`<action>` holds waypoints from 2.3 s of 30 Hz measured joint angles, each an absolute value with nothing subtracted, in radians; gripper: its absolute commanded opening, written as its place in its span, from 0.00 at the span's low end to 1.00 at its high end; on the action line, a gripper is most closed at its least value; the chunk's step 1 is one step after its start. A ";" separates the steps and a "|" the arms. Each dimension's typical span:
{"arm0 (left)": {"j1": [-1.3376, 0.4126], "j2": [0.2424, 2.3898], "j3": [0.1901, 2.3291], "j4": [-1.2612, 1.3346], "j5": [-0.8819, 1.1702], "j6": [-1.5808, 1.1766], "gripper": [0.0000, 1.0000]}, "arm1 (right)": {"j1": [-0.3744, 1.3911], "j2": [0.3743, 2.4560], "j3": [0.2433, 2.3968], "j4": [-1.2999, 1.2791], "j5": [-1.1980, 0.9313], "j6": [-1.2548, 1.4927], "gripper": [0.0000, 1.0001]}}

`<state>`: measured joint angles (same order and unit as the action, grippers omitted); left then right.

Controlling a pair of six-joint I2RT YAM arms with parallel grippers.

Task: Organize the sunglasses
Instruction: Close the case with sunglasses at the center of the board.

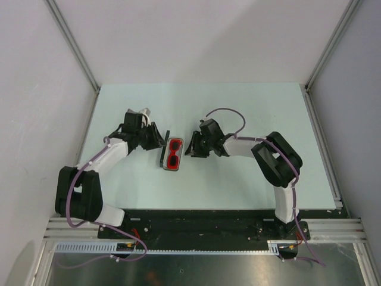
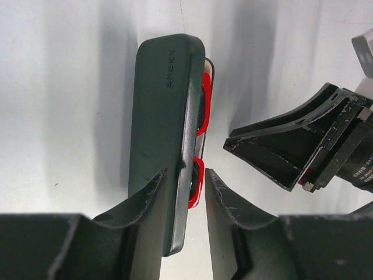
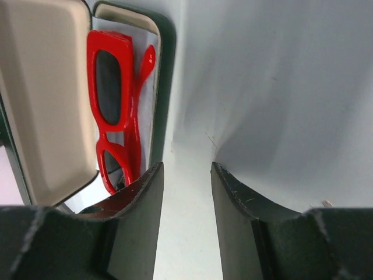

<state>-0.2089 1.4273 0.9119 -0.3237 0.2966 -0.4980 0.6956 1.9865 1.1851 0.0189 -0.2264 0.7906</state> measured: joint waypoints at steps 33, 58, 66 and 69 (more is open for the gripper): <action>-0.307 1.509 0.934 -0.301 0.297 -0.516 0.22 | 0.692 2.085 1.254 0.057 -0.322 0.838 0.00; -0.354 1.614 0.952 -0.302 0.299 -0.541 0.25 | 0.696 2.104 1.287 0.037 -0.323 0.839 0.01; -0.356 1.616 0.952 -0.302 0.294 -0.541 0.28 | 0.696 2.104 1.287 0.036 -0.323 0.835 0.12; -0.356 1.614 0.952 -0.302 0.288 -0.540 0.31 | 0.696 2.097 1.288 0.029 -0.314 0.823 0.23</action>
